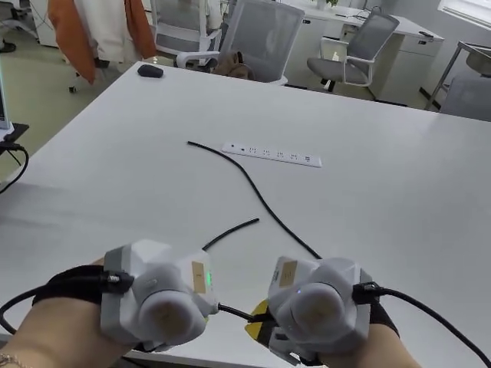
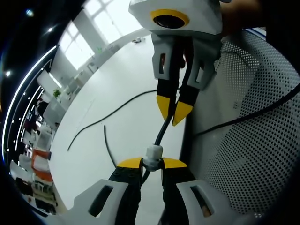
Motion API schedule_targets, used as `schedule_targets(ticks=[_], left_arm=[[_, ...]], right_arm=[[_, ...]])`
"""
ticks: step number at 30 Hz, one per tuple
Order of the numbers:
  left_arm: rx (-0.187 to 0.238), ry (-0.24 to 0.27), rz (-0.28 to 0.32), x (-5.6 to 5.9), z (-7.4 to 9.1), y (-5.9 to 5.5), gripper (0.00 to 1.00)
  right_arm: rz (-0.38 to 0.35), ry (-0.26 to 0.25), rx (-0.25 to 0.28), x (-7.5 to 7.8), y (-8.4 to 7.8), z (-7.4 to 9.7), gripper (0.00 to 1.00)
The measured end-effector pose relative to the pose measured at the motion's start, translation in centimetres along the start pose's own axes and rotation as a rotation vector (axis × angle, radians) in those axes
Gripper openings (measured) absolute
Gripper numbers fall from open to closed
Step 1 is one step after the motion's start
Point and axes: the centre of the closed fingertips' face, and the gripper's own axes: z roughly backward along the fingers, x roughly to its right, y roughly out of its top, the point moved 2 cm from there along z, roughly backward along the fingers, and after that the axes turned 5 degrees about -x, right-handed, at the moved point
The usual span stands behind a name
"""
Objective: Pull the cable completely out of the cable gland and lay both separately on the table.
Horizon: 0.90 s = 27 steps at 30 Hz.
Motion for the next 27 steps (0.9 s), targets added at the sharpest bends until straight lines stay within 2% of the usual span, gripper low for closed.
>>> schedule_targets(ticks=[12,16,18,21,24,26,27], left_arm=[[-0.010,0.008,0.006,0.0,0.3,-0.2,0.17],[-0.009,0.007,0.005,0.0,0.3,-0.1,0.17],[-0.010,0.005,0.002,0.1,0.3,-0.1,0.17],[-0.019,0.004,-0.006,0.1,0.3,-0.3,0.17],[-0.020,0.002,-0.014,0.2,0.3,-0.2,0.17],[-0.019,-0.001,-0.017,0.3,0.3,-0.2,0.17],[-0.019,0.000,-0.018,0.3,0.3,-0.1,0.17]], right_arm=[[-0.070,-0.063,-0.150,1.4,-2.9,-0.1,0.02],[-0.115,-0.072,-0.201,1.8,-4.2,0.0,0.03],[-0.128,-0.061,-0.202,1.6,-4.3,-0.1,0.03],[-0.144,0.025,-0.221,0.1,-4.6,-0.8,0.06],[-0.135,0.034,-0.216,-0.2,-4.3,-0.9,0.17],[-0.091,0.030,-0.159,-0.1,-3.2,-0.9,0.18],[-0.092,0.030,-0.130,-0.1,-2.7,-0.8,0.18]])
